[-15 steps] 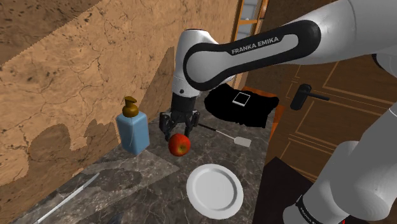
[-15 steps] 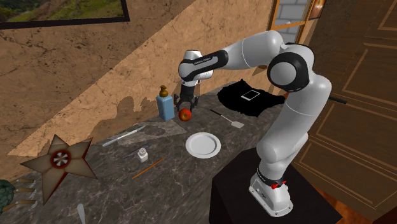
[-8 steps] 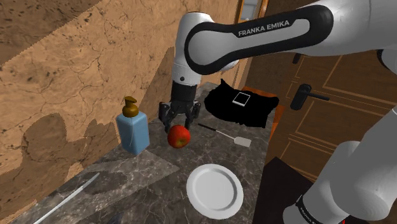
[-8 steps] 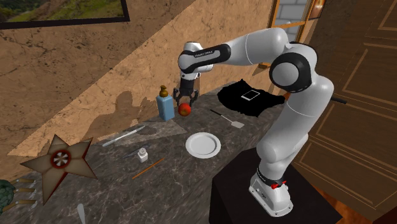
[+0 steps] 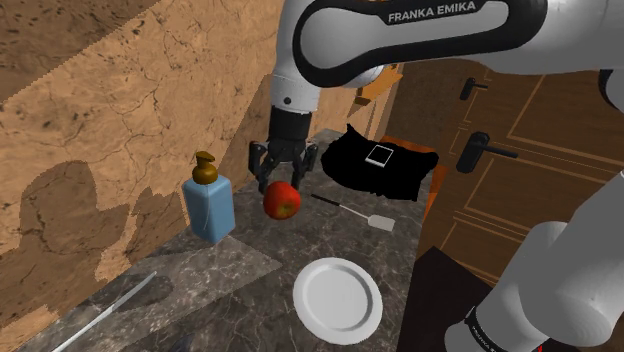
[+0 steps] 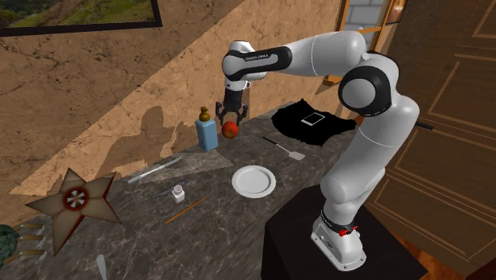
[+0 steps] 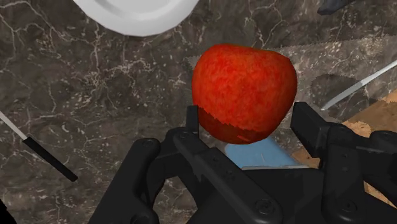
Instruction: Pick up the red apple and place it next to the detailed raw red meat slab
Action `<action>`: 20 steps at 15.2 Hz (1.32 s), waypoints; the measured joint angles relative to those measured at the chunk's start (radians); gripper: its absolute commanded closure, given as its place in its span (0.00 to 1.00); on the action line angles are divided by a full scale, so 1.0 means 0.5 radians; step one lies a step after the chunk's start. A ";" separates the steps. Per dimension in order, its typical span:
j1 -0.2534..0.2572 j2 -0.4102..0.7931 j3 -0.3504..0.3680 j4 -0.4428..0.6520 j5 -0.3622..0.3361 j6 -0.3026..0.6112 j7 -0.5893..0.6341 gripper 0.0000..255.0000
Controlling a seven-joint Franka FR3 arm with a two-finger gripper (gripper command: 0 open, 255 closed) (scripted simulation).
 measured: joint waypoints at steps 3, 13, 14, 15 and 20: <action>-0.002 -0.004 -0.003 0.078 -0.005 -0.081 0.018 1.00; -0.123 -0.537 -0.262 -0.412 0.054 -0.212 -0.375 1.00; -0.136 -0.581 -0.292 -0.451 0.048 -0.225 -0.416 1.00; -0.150 -0.620 -0.323 -0.495 0.040 -0.232 -0.458 1.00; -0.224 -0.862 -0.494 -0.679 -0.030 -0.341 -0.662 1.00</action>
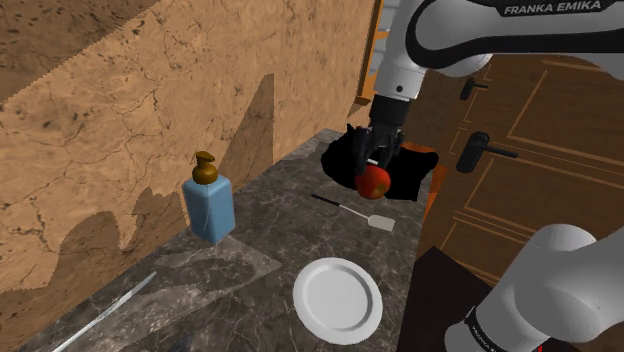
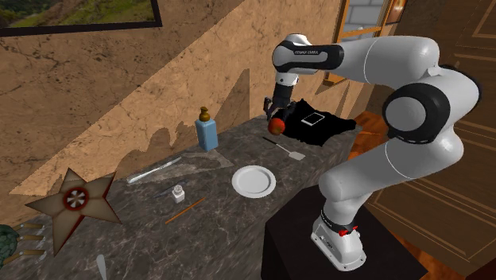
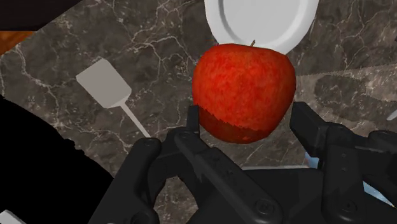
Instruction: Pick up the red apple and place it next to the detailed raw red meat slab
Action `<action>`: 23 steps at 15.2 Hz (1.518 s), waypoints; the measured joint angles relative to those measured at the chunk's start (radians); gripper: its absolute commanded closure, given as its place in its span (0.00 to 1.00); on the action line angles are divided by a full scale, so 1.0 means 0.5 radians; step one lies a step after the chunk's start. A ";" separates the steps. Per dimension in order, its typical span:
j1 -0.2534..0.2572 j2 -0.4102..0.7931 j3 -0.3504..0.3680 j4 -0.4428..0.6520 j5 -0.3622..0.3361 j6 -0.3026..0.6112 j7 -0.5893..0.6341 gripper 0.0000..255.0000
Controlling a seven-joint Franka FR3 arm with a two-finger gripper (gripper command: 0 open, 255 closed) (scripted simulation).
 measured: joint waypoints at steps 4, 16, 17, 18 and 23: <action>-0.070 -0.134 -0.143 -0.086 -0.088 -0.084 -0.163 1.00; -0.297 -0.363 -0.583 -0.206 -0.434 -0.269 -0.658 1.00; -0.302 -0.368 -0.591 -0.233 -0.442 -0.248 -0.669 1.00; -0.306 -0.371 -0.599 -0.258 -0.449 -0.228 -0.679 1.00; -0.316 -0.377 -0.615 -0.392 -0.463 -0.102 -0.700 1.00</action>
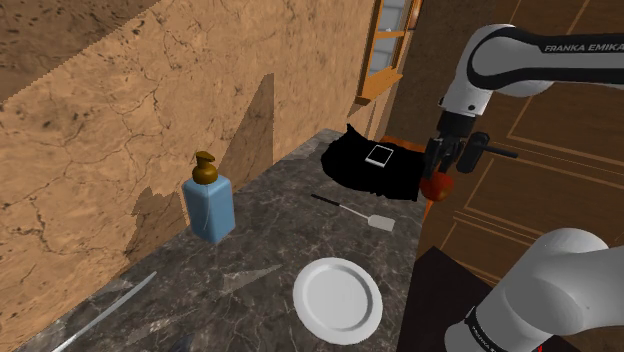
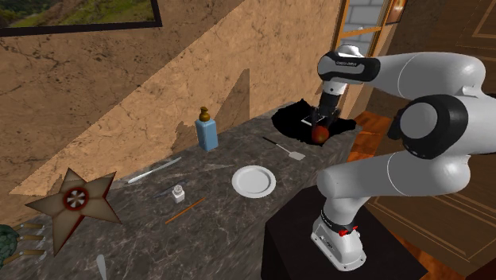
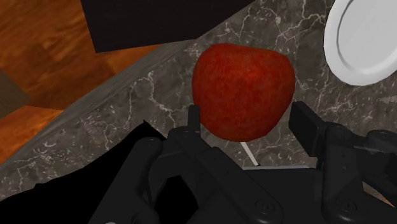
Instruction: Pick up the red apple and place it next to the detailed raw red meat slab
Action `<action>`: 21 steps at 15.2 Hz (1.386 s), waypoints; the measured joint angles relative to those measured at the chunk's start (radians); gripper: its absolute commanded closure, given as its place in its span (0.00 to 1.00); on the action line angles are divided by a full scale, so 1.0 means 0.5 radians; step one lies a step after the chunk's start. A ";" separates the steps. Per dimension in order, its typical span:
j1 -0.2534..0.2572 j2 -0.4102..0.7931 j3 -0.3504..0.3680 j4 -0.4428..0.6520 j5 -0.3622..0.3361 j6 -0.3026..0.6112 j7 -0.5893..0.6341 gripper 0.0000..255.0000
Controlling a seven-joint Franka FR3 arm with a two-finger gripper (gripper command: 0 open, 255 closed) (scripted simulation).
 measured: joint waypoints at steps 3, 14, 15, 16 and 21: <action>-0.004 -0.001 -0.007 -0.078 -0.006 0.076 -0.010 1.00; -0.014 0.052 -0.044 -0.340 -0.026 0.388 -0.052 1.00; -0.017 0.054 -0.049 -0.362 -0.030 0.412 -0.058 1.00; -0.019 0.064 -0.055 -0.385 -0.033 0.444 -0.065 1.00; -0.017 0.123 -0.075 -0.486 -0.036 0.602 -0.086 1.00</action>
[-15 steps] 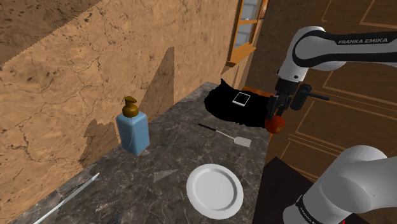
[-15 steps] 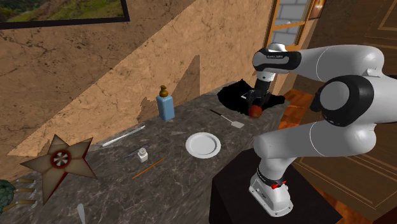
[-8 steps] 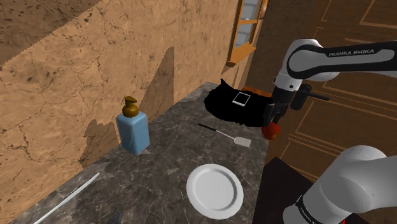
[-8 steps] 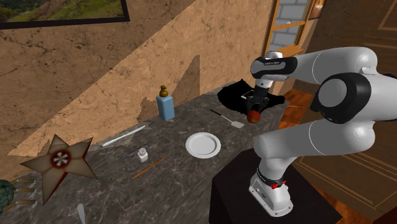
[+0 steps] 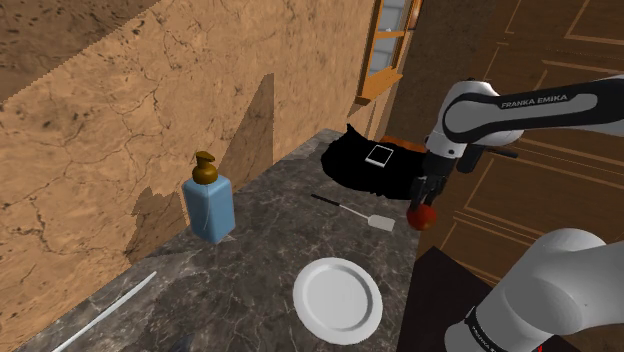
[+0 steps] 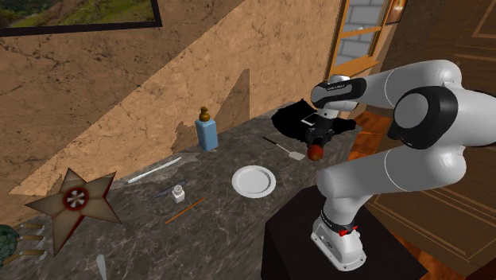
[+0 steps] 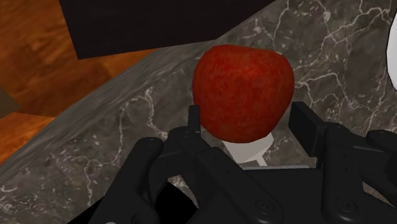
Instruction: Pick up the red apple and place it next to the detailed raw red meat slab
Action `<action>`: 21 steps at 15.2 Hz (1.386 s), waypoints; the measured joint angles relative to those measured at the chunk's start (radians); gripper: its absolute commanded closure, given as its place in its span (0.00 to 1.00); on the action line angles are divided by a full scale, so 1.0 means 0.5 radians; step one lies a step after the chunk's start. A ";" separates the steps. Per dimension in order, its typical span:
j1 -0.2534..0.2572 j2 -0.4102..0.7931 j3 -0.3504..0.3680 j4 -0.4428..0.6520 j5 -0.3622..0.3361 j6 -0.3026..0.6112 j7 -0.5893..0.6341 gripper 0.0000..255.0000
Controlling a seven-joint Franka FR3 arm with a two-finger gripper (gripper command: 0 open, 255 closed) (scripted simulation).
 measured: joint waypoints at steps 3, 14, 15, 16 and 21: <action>0.003 0.041 -0.012 -0.052 0.000 0.091 -0.013 1.00; 0.021 0.197 -0.045 -0.178 0.041 0.402 -0.067 1.00; 0.015 0.195 -0.045 -0.181 0.045 0.402 -0.071 1.00; 0.011 0.193 -0.041 -0.183 0.045 0.400 -0.073 1.00; 0.001 0.213 -0.037 -0.196 0.027 0.408 -0.080 0.00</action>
